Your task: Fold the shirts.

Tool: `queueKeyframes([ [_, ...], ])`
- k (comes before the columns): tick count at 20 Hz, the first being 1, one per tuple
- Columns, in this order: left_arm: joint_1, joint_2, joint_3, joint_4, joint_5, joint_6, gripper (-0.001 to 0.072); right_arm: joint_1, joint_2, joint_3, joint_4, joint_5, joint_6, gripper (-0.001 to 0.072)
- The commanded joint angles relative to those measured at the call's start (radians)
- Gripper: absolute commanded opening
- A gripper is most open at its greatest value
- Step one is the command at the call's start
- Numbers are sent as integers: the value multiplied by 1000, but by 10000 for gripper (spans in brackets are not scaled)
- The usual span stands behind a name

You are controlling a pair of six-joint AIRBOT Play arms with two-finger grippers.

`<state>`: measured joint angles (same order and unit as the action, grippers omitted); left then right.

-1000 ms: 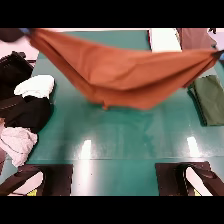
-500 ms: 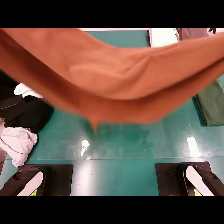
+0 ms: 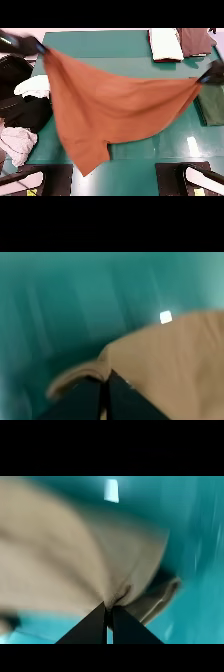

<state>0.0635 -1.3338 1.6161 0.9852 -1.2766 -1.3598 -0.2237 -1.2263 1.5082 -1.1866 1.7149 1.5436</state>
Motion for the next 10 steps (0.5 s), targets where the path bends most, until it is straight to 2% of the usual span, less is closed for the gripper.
queueKeyframes([
  [1, -5, -213, -116, 6, 13, 17, 28, 80, -215, -116, -56, -83, 6, 17],
  [2, -2, -251, -109, 7, 24, 8, 30, 80, -263, -90, -19, -122, -6, 17],
  [3, 3, -267, -101, 5, 43, -5, 114, 73, -303, -50, 21, -150, -14, 64],
  [4, 11, -269, -89, 4, 68, -10, 412, 62, -339, 6, 63, -172, -15, 318],
  [5, 19, -267, -66, 6, 74, -29, 494, 50, -367, 69, 98, -175, -15, 443],
  [8, 88, -223, -11, 13, -15, -36, 487, 10, -381, 195, 113, -114, -28, 440],
  [10, 120, -157, -51, 82, -60, -39, 487, -2, -341, 183, 112, -94, -57, 433],
])
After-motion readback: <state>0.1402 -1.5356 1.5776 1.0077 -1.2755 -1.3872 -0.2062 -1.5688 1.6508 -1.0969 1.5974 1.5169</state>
